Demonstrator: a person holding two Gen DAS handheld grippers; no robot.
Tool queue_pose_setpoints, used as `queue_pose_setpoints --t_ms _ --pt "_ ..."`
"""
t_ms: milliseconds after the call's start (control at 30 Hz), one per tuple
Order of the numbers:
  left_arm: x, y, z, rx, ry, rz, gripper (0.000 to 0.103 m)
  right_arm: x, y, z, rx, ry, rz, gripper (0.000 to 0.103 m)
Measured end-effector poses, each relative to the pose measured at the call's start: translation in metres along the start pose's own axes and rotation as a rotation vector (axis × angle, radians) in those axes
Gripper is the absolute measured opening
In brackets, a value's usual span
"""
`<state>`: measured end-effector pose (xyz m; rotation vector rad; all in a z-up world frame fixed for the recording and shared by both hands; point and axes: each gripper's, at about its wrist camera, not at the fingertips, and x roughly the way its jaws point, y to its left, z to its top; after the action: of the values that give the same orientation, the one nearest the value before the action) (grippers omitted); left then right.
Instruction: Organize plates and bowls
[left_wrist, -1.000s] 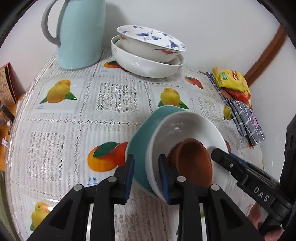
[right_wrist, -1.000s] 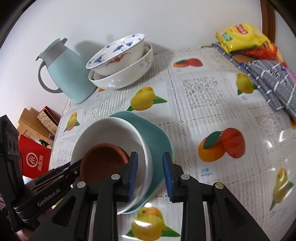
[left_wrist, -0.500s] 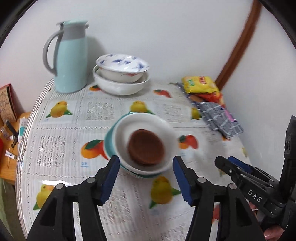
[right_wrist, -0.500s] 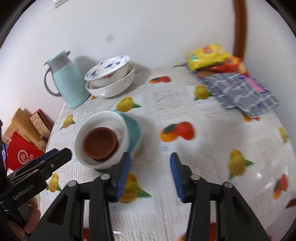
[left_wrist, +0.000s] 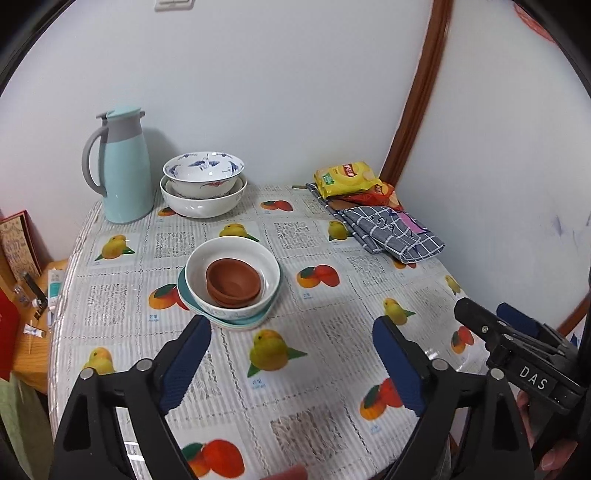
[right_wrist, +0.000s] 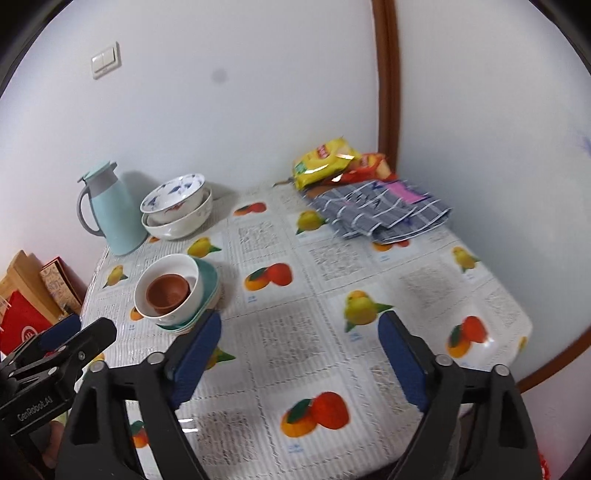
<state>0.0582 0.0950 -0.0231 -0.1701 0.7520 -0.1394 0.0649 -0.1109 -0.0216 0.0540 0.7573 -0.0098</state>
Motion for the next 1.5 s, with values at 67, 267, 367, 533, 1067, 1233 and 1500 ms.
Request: queue_pose_setpoints --t_ms 67,267,367,533,1067,1233,1500 --pt "-0.009 -0.007 -0.004 0.013 -0.012 0.007 0.091 -0.01 -0.004 -0.003 -0.002 -0.002 -0.024 0.089" --pt "-0.025 -0.022 -0.012 0.025 -0.029 0.003 0.094 -0.032 -0.018 -0.015 0.026 -0.013 -0.038 0.089" --pt "-0.031 -0.027 -0.017 0.028 -0.037 -0.005 0.094 -0.043 -0.023 -0.021 0.033 -0.025 -0.044 0.089" --pt "-0.037 -0.035 -0.025 0.039 -0.051 -0.01 0.094 -0.056 -0.026 -0.03 0.02 -0.036 -0.056 0.089" --pt "-0.043 -0.043 -0.029 0.055 -0.06 -0.01 0.094 -0.068 -0.026 -0.036 0.018 -0.039 -0.035 0.089" --pt "-0.043 -0.043 -0.027 0.052 -0.059 -0.006 0.094 -0.068 -0.028 -0.036 0.025 -0.04 -0.04 0.089" --pt "-0.044 -0.042 -0.029 0.054 -0.062 0.0 0.094 -0.068 -0.03 -0.035 0.026 -0.039 -0.042 0.089"
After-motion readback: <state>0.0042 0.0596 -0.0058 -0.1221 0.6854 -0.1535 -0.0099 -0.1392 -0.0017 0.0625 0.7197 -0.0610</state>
